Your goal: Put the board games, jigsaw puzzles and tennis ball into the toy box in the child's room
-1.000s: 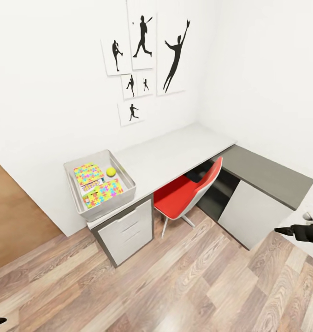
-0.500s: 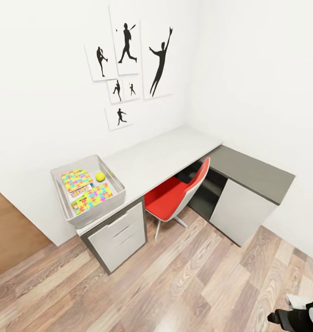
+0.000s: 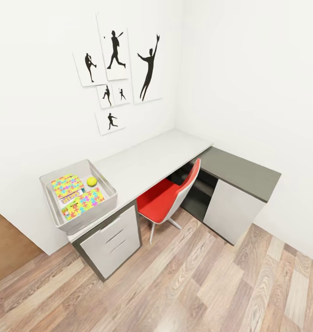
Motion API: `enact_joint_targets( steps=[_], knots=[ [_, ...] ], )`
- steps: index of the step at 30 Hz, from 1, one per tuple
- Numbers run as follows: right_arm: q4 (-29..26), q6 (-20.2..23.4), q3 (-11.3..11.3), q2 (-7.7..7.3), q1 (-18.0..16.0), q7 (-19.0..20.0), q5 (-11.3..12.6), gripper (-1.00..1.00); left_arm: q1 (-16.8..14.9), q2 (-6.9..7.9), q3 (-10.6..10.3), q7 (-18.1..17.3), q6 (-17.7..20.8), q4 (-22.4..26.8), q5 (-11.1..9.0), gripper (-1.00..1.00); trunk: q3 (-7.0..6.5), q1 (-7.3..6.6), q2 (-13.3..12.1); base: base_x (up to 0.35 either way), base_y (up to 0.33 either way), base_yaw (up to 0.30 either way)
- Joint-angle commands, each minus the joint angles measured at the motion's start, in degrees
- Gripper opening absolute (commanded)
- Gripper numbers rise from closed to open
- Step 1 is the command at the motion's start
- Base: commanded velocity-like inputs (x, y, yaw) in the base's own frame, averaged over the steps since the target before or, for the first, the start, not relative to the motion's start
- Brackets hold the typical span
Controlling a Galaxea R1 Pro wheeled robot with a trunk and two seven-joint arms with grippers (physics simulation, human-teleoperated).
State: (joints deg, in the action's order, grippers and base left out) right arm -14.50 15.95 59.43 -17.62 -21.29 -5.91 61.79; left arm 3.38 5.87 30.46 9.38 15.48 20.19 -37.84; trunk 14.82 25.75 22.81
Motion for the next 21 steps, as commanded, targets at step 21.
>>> enact_joint_targets(
  steps=[21],
  knots=[
    [7.2,-7.5,0.3,9.48,5.6,0.2,-2.7,1.0,-0.1,-0.14,0.2,-0.3,-4.9,-2.7,2.0,1.0,-1.82,0.04,0.1,0.0,0.0,-0.023]
  ],
)
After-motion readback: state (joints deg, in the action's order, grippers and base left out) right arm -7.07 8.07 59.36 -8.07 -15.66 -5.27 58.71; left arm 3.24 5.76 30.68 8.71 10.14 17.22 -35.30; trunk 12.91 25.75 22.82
